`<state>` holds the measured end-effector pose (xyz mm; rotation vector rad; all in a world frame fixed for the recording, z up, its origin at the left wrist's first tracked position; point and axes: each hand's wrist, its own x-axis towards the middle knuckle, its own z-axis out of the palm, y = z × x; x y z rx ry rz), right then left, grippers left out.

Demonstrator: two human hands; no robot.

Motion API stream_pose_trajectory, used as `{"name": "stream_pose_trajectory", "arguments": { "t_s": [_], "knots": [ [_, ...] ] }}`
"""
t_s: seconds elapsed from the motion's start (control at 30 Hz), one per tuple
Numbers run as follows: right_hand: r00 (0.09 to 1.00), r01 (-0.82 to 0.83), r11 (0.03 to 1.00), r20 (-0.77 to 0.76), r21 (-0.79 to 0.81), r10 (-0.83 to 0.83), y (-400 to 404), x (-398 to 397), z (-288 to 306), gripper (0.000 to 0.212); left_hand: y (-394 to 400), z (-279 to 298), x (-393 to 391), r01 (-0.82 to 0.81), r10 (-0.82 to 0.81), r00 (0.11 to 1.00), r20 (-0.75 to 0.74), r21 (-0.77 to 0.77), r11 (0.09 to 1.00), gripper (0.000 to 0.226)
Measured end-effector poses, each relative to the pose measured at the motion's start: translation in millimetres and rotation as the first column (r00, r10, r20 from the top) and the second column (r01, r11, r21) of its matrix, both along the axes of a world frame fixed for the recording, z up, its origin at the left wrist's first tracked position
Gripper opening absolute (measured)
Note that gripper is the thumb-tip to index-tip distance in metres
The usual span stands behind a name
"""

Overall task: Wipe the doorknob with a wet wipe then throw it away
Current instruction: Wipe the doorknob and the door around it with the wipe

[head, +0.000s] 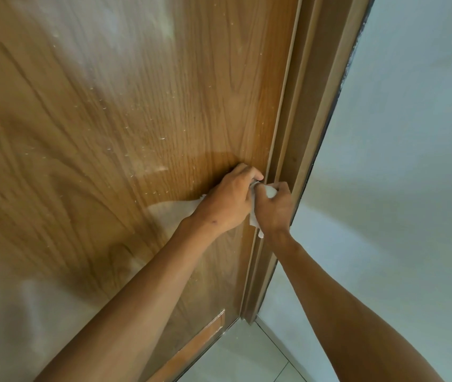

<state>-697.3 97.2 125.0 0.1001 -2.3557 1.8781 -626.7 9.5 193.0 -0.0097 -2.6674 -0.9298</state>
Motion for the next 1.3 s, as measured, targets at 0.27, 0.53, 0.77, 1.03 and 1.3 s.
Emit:
{"name": "stream_pose_trajectory", "arguments": {
  "t_s": [0.27, 0.53, 0.77, 1.03, 1.3],
  "knots": [
    [0.749, -0.122, 0.982, 0.635, -0.146, 0.188, 10.7, -15.7, 33.1, 0.035, 0.8, -1.6, 0.7, 0.017, -0.017, 1.0, 0.022, -0.021, 1.0, 0.036],
    [0.815, -0.341, 0.898, 0.564, 0.276, 0.136, 18.2, -19.9, 49.9, 0.032, 2.5, -3.1, -1.1, 0.002, -0.002, 1.0, 0.014, -0.036, 0.999, 0.035],
    [0.912, -0.083, 0.647, -0.204, 0.758, 0.356, 25.5, -7.3, 31.4, 0.038, 4.2, -4.1, -2.0, -0.011, 0.011, 1.0, 0.003, -0.012, 1.0, 0.034],
    [0.912, -0.266, 0.729, -0.079, 0.631, 0.402, 22.7, -9.7, 22.4, 0.058, 4.1, -2.4, -1.8, -0.025, 0.025, 1.0, 0.007, -0.027, 0.999, 0.037],
    [0.87, 0.084, 0.42, -0.272, 0.904, 0.412, 15.5, 4.0, 17.6, 0.056, 4.1, 1.0, 2.2, -0.02, 0.02, 1.0, 0.013, -0.021, 1.0, 0.037]
  ]
}}
